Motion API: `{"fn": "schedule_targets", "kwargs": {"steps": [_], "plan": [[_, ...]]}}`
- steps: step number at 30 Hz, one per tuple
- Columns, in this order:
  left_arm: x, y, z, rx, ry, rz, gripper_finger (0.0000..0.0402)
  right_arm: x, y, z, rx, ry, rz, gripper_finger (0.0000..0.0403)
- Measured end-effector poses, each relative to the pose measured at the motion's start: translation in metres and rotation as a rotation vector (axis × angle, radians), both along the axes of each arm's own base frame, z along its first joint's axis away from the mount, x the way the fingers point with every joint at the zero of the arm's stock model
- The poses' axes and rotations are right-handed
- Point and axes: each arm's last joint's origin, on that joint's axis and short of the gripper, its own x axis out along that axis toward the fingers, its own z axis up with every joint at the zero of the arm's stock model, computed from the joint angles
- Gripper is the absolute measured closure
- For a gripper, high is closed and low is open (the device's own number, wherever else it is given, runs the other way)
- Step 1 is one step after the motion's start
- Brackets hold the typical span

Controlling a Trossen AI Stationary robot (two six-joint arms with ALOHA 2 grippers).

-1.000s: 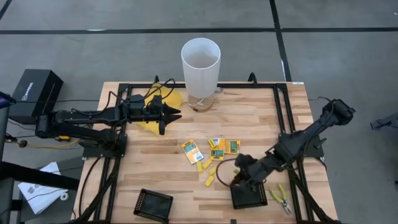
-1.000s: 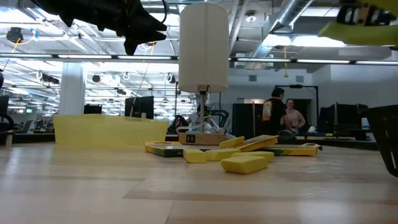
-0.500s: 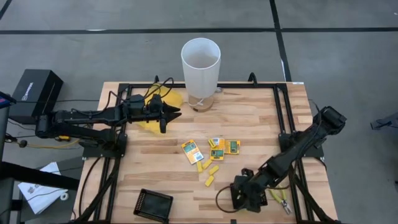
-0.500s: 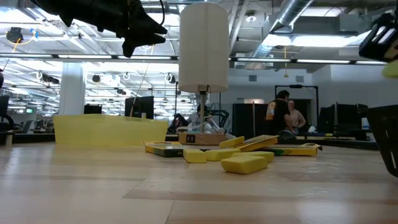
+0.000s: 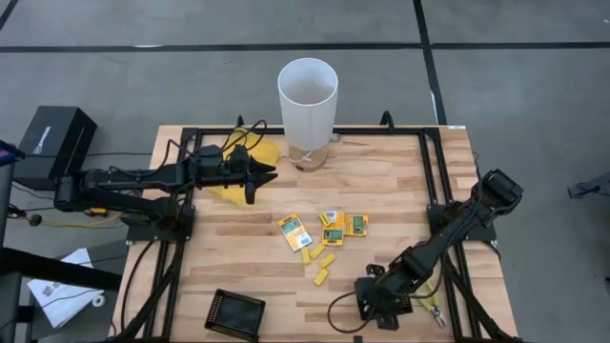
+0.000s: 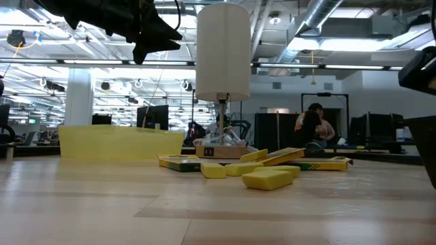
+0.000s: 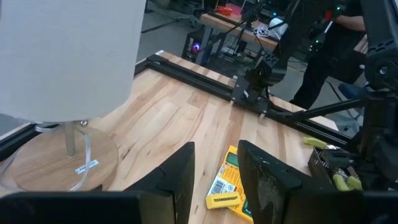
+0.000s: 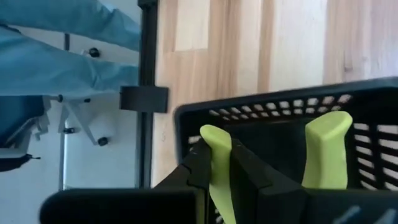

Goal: Pick & Place School Supplies
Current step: Put the punch pliers into the bottom right black bin

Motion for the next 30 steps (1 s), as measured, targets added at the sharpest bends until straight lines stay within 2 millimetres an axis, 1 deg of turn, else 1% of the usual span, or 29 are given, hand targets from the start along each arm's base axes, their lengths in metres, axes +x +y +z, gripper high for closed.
{"fn": "schedule_targets", "kwargs": {"steps": [6,16,26,28,30], "plan": [[0.0,0.0,0.0,0.002,0.001,0.004,0.0284,0.004,-0.002,-0.004,-0.007,0.007,-0.01,0.0379],[0.0,0.0,-0.001,0.001,0.009,0.002,0.0284,0.006,0.002,-0.027,-0.021,0.096,0.026,0.0379],[-0.001,0.0,-0.004,0.018,0.054,-0.005,0.0284,0.008,-0.002,-0.027,-0.009,0.115,0.01,0.0379],[-0.001,0.0,-0.005,0.017,0.06,-0.005,0.0284,0.008,-0.002,-0.027,-0.004,0.121,-0.004,0.0365],[-0.001,0.0,-0.005,0.016,0.061,-0.005,0.0284,0.009,-0.004,-0.028,0.005,0.143,-0.038,0.0335]]}}
